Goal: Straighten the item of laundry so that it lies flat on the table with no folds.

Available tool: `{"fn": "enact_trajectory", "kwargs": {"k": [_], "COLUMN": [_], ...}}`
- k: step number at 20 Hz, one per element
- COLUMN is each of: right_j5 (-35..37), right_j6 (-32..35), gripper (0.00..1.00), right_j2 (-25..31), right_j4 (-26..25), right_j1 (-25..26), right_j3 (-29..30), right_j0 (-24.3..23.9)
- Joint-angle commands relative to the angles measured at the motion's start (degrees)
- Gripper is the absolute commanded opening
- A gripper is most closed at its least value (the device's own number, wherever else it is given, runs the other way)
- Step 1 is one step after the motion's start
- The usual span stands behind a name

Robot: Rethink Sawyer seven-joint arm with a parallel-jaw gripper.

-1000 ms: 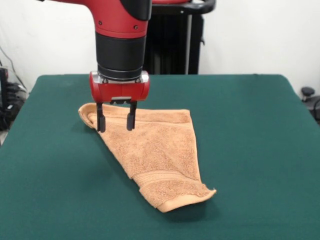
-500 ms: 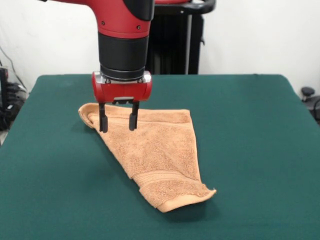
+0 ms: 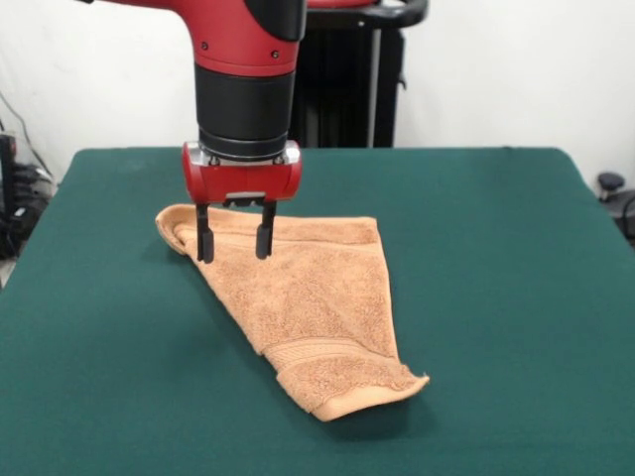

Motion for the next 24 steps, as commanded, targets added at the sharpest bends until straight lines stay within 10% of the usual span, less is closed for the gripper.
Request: {"fn": "enact_trajectory", "kwargs": {"k": [1,24], "right_j5": [-2.0,-3.0], "right_j6": [3.4,3.1], "gripper": [1.00,1.00], "right_j2": [4.8,5.0], "right_j4": [-0.5,-0.9], "right_j1": [1.2,0.9], "right_j3": [4.6,5.0], "right_j0": [0.9,0.6]}}
